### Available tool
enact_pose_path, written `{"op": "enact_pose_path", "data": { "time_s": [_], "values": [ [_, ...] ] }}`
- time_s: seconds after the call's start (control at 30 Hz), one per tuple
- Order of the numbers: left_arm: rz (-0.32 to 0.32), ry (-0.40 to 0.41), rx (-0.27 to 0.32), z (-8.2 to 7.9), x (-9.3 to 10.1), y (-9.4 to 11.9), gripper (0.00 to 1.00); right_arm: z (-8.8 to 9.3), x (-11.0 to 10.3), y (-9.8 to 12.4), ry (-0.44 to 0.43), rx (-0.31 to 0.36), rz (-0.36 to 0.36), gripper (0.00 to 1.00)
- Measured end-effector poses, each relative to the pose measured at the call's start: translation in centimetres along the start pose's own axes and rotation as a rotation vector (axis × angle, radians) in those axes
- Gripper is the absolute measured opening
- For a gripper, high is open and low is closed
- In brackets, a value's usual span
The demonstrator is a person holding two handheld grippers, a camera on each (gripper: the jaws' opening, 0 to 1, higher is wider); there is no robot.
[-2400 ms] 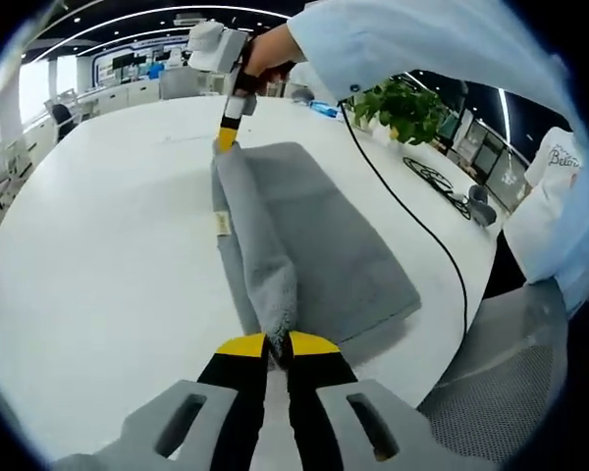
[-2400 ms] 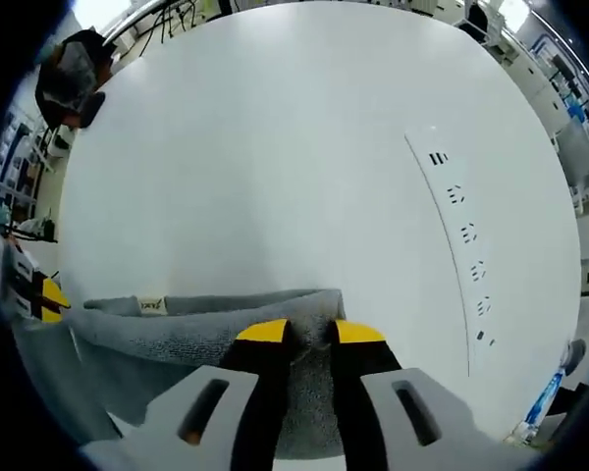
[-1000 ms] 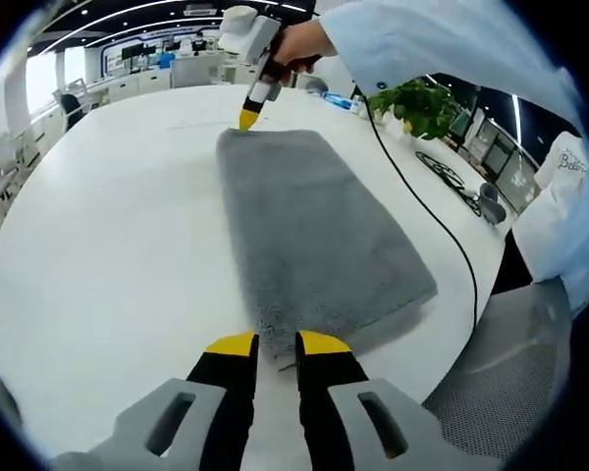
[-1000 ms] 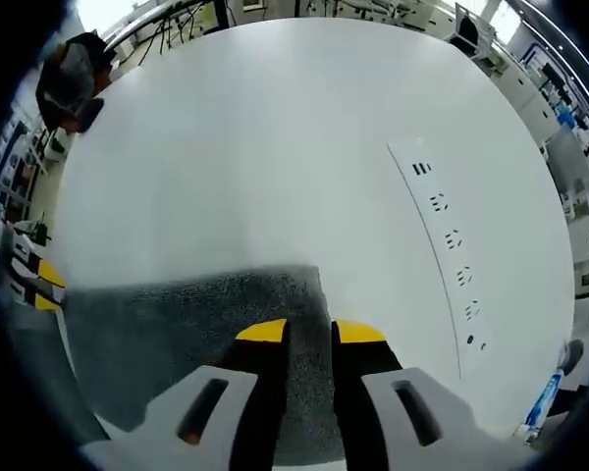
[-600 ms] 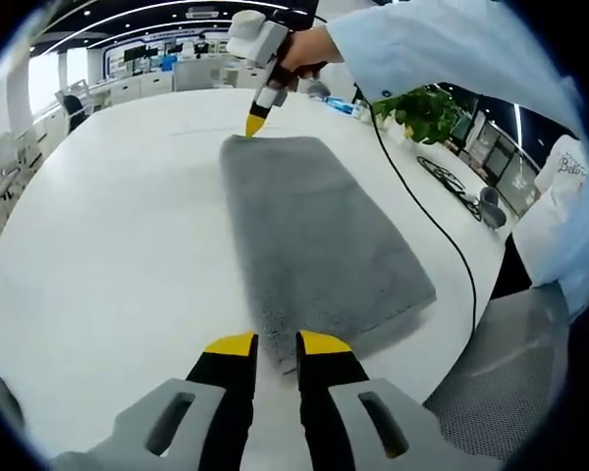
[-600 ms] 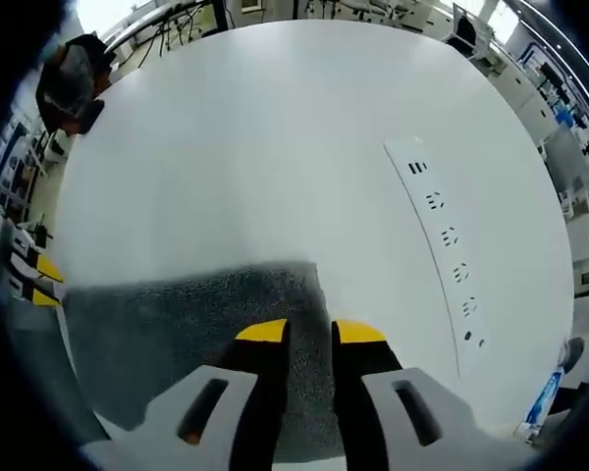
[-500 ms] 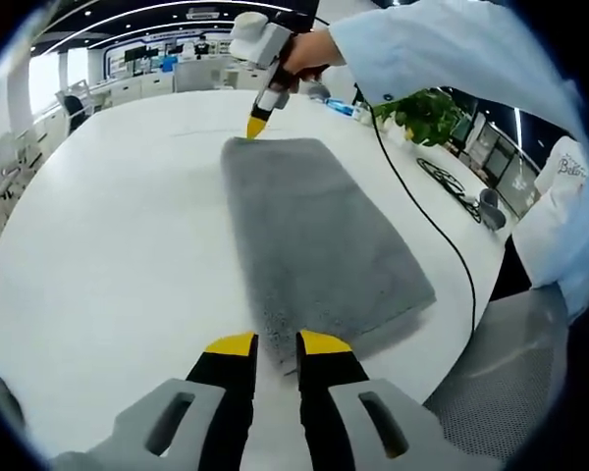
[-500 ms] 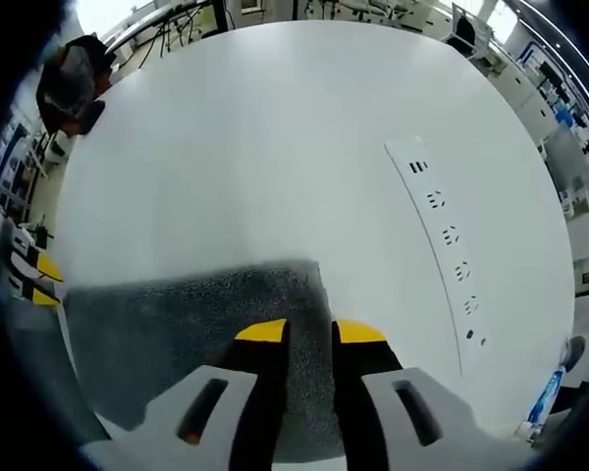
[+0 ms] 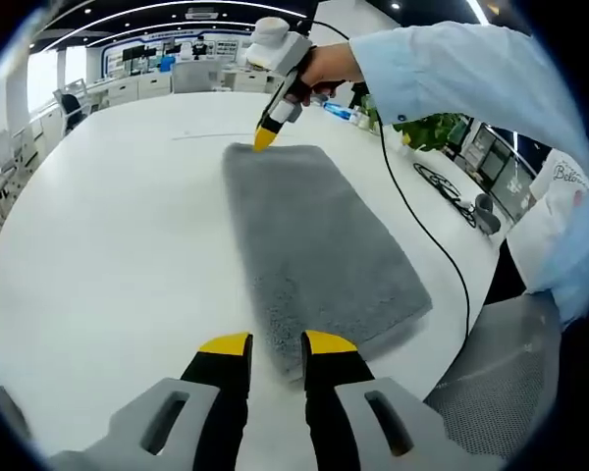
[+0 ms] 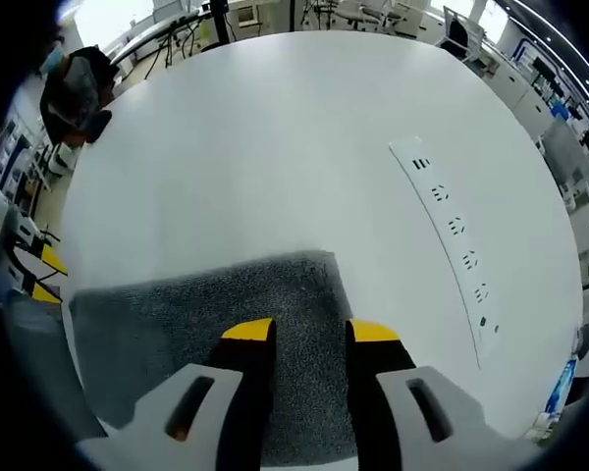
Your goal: Fold the towel on the table until its edges align and the towel forms a compact rectangular stack.
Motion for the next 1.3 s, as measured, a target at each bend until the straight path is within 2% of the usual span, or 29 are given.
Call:
{"op": "enact_pose_path", "data": {
  "time_s": [0.13, 0.37, 0.4, 0.57, 0.63, 0.97, 1.1, 1.3],
  "values": [
    [-0.001, -0.009, 0.013, -0.8, -0.4, 0.1, 0.24, 0.5, -1.2, 0.8, -0.016, 0.067, 0.017, 0.37],
    [-0.008, -0.031, 0.038, -2.1, -1.0, 0.2, 0.27, 0.6, -0.5, 1.4, -0.036, 0.138, 0.049, 0.48],
    [-0.009, -0.032, 0.045, -2.4, -1.1, 0.3, 0.27, 0.9, -1.2, 1.7, -0.056, 0.162, 0.051, 0.49],
    [-0.022, -0.028, 0.085, -3.1, -1.7, 0.5, 0.33, 1.7, -2.1, 2.3, -0.076, 0.2, 0.066, 0.56],
    [-0.024, -0.03, 0.095, -3.3, -1.8, 0.6, 0.34, 1.8, -1.9, 2.2, -0.082, 0.219, 0.077, 0.59],
    [-0.024, -0.035, 0.141, -4.3, -2.3, 0.3, 0.44, 3.5, -3.3, 3.1, -0.151, 0.311, 0.093, 0.66],
    [-0.024, -0.03, 0.157, -4.9, -2.9, 0.2, 0.5, 4.4, -4.3, 3.7, -0.168, 0.328, 0.099, 0.67],
    [-0.028, -0.029, 0.18, -5.6, -3.1, 0.4, 0.56, 5.2, -4.7, 4.0, -0.184, 0.34, 0.109, 0.68]
  ]
}}
Point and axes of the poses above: the point that each gripper's makers call its tool centre point, and the gripper's own axes: y roughly backward along the fingers, x roughly to its right, z roughly out of its underside, the point moved 8 cm from there along y, roughly backward along the fingers, and after that the axes turned 9 degrees about -z, right-handed, at the moved point
